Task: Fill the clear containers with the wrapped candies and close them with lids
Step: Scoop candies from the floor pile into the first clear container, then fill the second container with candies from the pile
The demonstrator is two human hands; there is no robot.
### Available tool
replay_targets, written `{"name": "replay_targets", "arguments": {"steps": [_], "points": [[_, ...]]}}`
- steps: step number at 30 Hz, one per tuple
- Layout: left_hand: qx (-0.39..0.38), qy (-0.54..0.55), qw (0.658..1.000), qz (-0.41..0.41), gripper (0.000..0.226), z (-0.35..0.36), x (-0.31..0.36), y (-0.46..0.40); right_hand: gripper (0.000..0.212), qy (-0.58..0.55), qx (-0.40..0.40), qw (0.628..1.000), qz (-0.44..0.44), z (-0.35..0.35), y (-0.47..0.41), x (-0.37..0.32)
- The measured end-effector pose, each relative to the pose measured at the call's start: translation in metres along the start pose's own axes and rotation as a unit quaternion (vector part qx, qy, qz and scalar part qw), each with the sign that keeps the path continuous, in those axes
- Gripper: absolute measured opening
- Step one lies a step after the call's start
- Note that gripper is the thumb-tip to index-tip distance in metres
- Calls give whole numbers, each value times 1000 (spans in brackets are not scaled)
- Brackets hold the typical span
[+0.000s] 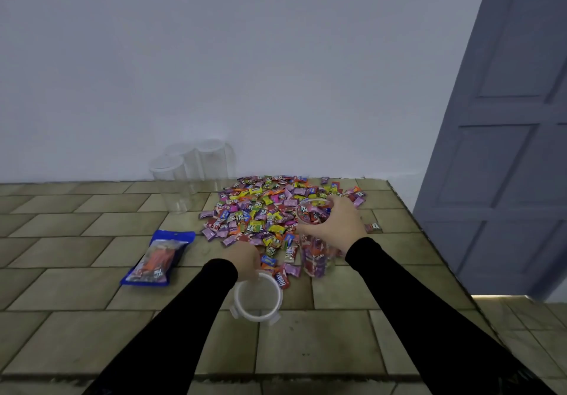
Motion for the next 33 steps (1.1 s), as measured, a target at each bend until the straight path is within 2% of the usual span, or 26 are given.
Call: {"name": "replay_targets", "arguments": {"steps": [6, 12, 17, 23, 27, 33], "points": [[15, 68, 997, -24, 15, -32, -9, -19, 95, -32, 6, 998, -49, 0, -25, -28], [105, 124, 984, -68, 21, -65, -36, -41, 101, -32, -34, 994, -100, 22, -63, -69], [195, 219, 941, -168, 25, -79, -84, -46, 99, -59, -54, 988, -134, 52, -86, -103], [239, 288, 902, -216, 27, -74, -133, -50, 101, -90, -87, 980, -157, 103, -99, -138], [236, 279, 900, -238, 30, -73, -163, -60, 99, -117, -81, 978, -154, 132, -111, -158], [198, 231, 930, -207, 36, -77, -195, -95, 98, -139, -93, 976, -141, 180, -134, -182]]}}
Point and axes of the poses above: each hand's wrist, its own y-axis away from the middle knuckle, its own z-axis out of the palm, x = y × z, the point moved 8 cm from there along -y, towards the middle knuckle, and after that the axes turned 10 degrees about x, right-handed, at the moved point
